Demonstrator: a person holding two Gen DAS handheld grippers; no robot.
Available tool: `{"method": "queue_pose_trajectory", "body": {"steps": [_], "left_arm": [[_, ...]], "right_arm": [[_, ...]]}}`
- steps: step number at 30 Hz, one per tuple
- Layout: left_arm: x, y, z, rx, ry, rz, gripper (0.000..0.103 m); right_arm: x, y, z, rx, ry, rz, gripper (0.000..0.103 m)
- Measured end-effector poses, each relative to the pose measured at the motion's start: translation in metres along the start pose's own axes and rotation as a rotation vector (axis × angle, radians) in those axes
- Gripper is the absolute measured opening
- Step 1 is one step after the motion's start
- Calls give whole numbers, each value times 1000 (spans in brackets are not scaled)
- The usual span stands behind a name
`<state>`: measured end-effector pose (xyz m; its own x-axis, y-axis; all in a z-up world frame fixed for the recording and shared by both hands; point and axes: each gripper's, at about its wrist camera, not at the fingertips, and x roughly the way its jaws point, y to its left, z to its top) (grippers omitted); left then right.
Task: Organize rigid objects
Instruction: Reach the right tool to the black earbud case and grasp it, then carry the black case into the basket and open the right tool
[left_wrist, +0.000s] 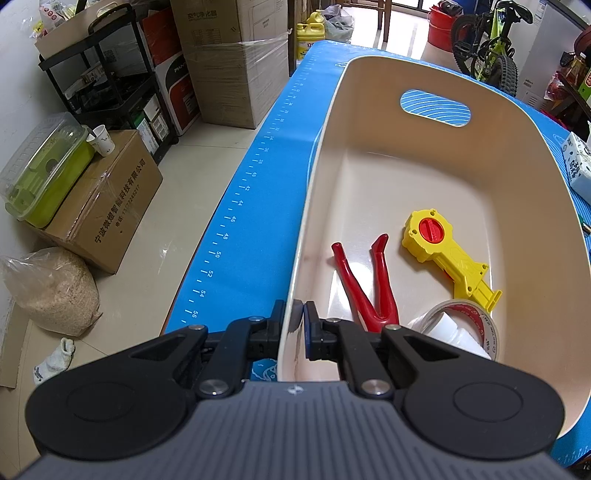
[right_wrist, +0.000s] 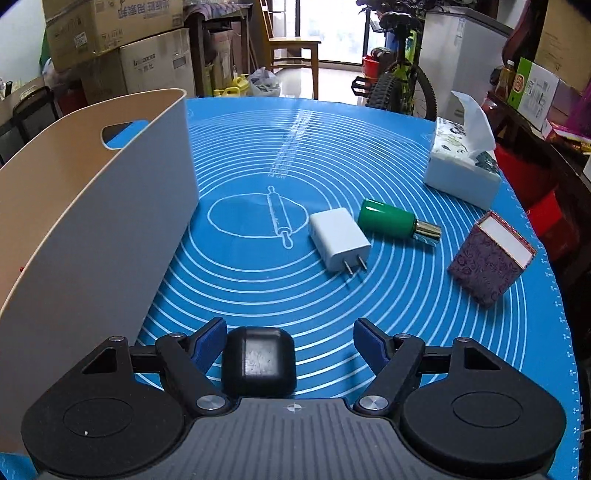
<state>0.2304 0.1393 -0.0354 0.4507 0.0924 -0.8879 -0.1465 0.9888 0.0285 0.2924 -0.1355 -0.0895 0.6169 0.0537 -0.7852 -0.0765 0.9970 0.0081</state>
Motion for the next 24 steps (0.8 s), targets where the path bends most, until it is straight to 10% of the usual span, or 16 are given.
{"method": "queue_pose_trajectory", "body": {"steps": [24], "left_arm": [[2,-3,-1,-2,7,-3,11]], "right_arm": [[1,14,-8,-17,13,38,50]]}}
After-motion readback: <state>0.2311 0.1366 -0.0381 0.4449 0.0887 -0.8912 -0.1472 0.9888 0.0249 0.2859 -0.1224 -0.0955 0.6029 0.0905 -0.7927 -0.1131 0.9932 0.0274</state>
